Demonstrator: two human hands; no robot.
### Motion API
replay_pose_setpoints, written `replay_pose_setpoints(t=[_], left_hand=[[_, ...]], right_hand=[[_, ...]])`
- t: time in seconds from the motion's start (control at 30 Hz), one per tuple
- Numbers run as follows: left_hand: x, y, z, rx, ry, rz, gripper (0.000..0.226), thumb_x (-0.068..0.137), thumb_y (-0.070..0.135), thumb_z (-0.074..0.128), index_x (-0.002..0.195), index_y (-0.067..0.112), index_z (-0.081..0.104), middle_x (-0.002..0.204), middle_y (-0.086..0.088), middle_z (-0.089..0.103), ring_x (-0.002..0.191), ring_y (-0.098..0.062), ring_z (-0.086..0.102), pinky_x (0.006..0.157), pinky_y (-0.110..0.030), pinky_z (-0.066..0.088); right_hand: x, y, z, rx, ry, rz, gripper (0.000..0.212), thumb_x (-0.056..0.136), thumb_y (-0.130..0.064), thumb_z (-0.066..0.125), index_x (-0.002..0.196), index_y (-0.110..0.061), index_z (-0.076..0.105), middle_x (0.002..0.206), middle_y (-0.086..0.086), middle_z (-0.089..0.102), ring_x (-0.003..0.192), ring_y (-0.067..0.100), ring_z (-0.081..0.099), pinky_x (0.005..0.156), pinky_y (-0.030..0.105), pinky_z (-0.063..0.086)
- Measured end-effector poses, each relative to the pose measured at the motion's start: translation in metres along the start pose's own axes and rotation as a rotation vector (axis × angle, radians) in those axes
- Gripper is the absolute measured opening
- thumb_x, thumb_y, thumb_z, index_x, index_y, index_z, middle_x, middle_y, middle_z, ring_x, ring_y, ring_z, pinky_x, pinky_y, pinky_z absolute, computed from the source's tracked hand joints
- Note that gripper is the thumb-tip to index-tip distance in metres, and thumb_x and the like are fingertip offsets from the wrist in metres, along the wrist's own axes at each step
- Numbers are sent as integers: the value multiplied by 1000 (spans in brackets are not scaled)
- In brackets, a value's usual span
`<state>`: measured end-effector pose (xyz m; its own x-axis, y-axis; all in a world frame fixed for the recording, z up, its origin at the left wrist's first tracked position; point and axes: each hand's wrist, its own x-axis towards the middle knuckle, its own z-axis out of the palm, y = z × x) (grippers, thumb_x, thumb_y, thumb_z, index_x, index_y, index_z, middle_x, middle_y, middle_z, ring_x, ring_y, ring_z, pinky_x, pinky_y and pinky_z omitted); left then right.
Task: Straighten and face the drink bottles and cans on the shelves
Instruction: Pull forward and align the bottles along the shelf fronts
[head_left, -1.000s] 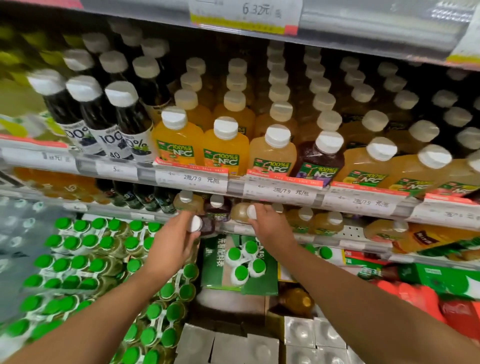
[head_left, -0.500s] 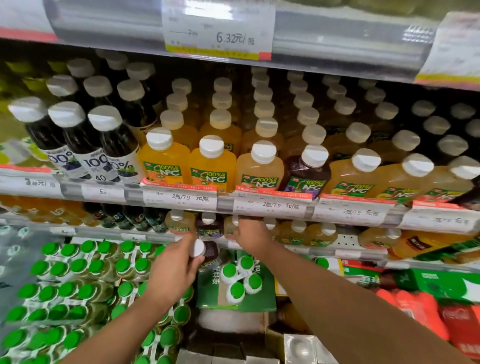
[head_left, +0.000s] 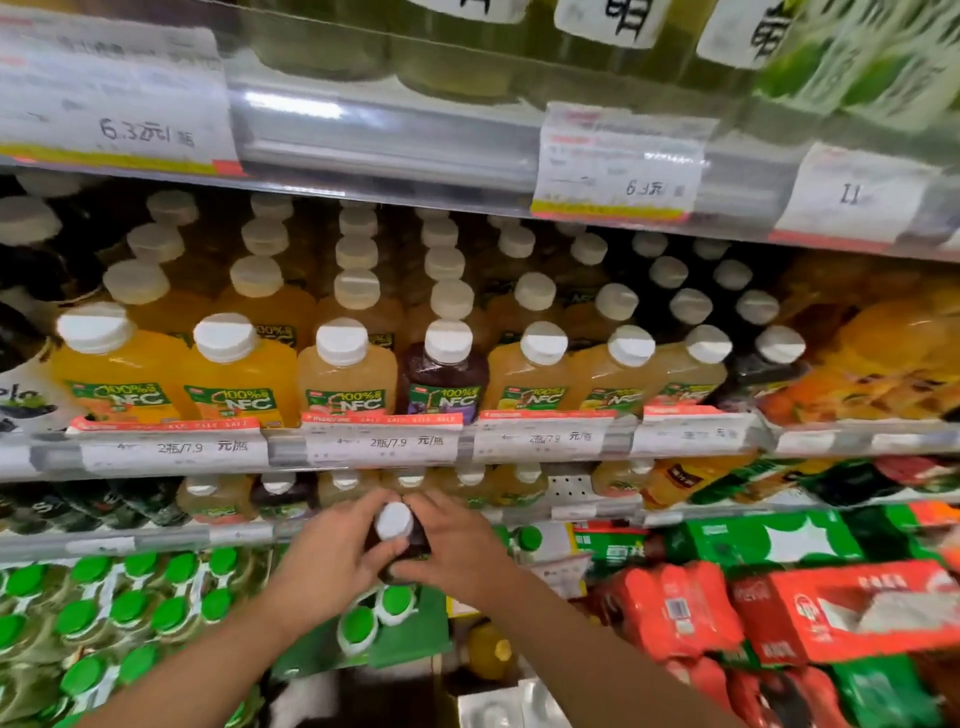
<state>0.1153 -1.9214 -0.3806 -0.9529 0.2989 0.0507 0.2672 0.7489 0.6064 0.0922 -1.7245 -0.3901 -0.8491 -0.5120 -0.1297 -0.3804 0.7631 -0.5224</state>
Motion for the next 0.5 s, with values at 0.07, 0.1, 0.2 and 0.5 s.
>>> replay_pose_setpoints(t=[0.07,0.1,0.2,0.5], left_hand=[[10,17,10,-48,-19,-8,37,85,47,71,116,40,50,92,8,71,83,-17,67,64,-32,42],[14,23,14,-77,-25,-18,38,86,46,74,116,41,51,95,12,71,86,-13,67,66,-31,43],[25,30,19,-226,-25,-52,30,90,47,71,115,40,56,101,25,70,94,9,64,76,-15,48],[14,-66,-7,520,39,-393,32,61,8,87,84,3,65,75,-25,66,70,-44,62,64,-47,51]], right_hand=[[-6,12,-13,-62,-18,48,68,82,-49,76,138,-21,48,126,3,55,117,24,50,91,38,43],[-9,19,-18,-91,-37,74,69,83,-49,75,139,-21,48,128,3,56,118,24,50,93,37,42],[-24,39,-36,-84,14,154,66,81,-51,77,136,-25,53,126,2,62,117,24,57,94,38,48],[-80,146,-87,-54,320,487,66,66,-65,84,117,-30,62,106,-10,73,95,15,70,74,38,59]])
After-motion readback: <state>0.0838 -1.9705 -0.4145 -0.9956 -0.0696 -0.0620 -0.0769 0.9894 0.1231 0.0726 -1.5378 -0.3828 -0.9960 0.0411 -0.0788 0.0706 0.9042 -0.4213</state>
